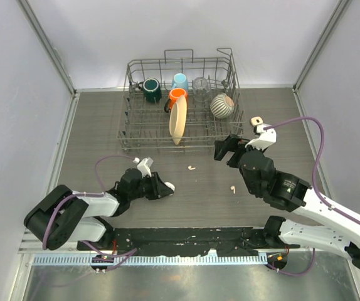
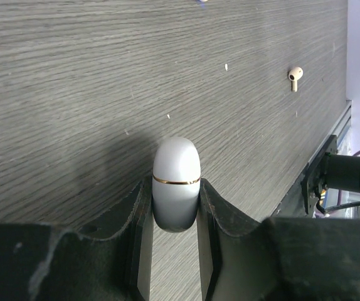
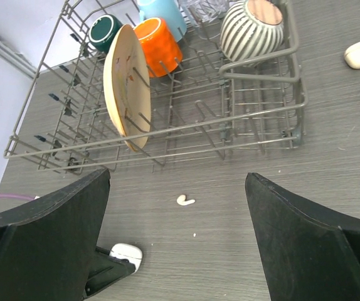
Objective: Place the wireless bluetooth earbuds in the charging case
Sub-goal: Place the charging case at the center of the board.
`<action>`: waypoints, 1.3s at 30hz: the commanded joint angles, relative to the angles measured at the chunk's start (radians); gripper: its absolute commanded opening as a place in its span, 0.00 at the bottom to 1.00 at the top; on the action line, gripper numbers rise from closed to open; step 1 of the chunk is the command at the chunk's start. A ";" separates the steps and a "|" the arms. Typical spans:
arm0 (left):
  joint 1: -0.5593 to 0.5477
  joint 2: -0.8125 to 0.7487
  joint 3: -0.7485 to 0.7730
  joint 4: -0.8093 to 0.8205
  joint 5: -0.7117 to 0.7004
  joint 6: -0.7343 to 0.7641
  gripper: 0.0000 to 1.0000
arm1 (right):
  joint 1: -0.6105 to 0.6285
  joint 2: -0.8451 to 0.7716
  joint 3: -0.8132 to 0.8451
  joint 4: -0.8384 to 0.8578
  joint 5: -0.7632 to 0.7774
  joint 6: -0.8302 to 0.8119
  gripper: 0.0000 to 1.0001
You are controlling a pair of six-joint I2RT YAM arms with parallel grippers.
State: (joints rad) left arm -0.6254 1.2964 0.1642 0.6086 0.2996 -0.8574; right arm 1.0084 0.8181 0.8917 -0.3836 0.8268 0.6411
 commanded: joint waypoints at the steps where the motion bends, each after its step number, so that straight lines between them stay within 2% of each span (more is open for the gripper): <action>1: 0.003 0.040 0.040 0.069 0.061 -0.008 0.24 | -0.017 -0.022 0.024 -0.003 0.063 0.026 0.95; 5: 0.003 0.031 0.046 0.031 0.052 0.009 0.30 | -0.028 -0.037 0.023 -0.035 0.086 0.031 0.95; 13: 0.003 -0.129 0.092 -0.271 -0.051 0.110 0.38 | -0.039 -0.091 0.013 -0.074 0.124 0.038 0.95; 18: 0.003 -0.235 0.095 -0.423 -0.140 0.138 0.48 | -0.039 -0.116 0.010 -0.086 0.124 0.043 0.95; 22: 0.003 -0.321 0.107 -0.530 -0.191 0.153 0.50 | -0.039 -0.122 0.026 -0.116 0.136 0.043 0.95; 29: 0.003 -0.548 0.127 -0.742 -0.290 0.167 0.56 | -0.039 -0.157 0.030 -0.199 0.146 0.081 0.95; 33: 0.003 -0.718 0.138 -0.813 -0.318 0.176 0.57 | -0.039 -0.183 0.027 -0.233 0.166 0.115 0.95; 39: 0.003 -0.877 0.204 -0.882 -0.318 0.196 0.65 | -0.040 -0.195 0.035 -0.340 0.244 0.192 0.95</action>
State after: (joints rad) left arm -0.6254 0.4931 0.2863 -0.2100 0.0036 -0.6933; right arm 0.9730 0.6296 0.8944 -0.6403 0.9642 0.7399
